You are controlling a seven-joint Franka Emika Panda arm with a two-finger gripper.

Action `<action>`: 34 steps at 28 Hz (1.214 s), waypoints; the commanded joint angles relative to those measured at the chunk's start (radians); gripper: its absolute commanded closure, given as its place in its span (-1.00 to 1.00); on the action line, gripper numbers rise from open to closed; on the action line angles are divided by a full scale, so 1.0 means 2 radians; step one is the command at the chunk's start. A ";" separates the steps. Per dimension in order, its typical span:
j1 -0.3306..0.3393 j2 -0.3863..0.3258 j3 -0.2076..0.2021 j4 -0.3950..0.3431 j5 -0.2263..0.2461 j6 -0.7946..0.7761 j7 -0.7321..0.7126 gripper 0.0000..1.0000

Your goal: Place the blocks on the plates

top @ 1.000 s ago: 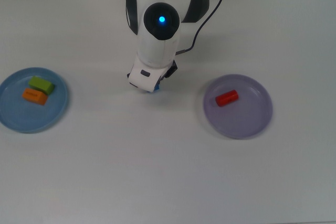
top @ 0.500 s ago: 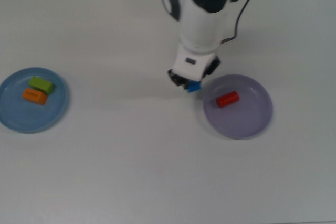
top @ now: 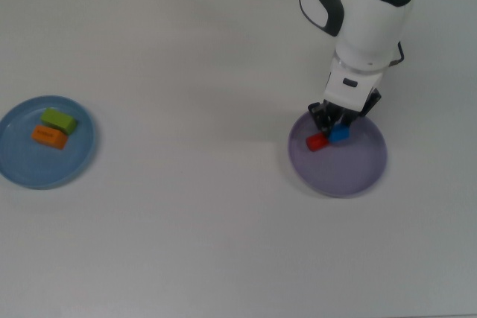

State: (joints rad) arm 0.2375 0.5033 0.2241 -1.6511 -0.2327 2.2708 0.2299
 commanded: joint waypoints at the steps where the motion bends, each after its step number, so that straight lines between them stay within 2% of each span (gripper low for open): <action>1: 0.002 0.020 -0.005 0.011 -0.025 0.016 0.022 -0.68; 2: 0.002 0.020 -0.005 0.011 -0.024 0.016 0.023 -1.00; 5: 0.001 0.015 -0.006 0.012 -0.022 0.015 0.023 -1.00; 10: -0.008 -0.028 -0.010 0.009 -0.006 -0.003 0.023 -1.00; 13: -0.023 -0.049 -0.010 0.011 0.012 -0.042 0.017 -1.00; 18: -0.037 -0.083 -0.011 0.010 0.014 -0.090 0.015 -1.00; 22: -0.066 -0.120 -0.011 0.009 0.015 -0.156 0.005 -1.00; 26: -0.081 -0.150 -0.012 0.006 0.020 -0.213 -0.010 -1.00; 28: -0.086 -0.177 -0.025 0.001 0.027 -0.251 -0.011 -1.00; 32: -0.087 -0.222 -0.056 -0.032 0.035 -0.265 -0.013 -1.00; 34: -0.087 -0.255 -0.084 -0.057 0.053 -0.266 -0.032 -1.00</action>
State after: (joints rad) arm 0.0634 0.1431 0.1434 -1.6285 -0.1918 1.7446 0.2307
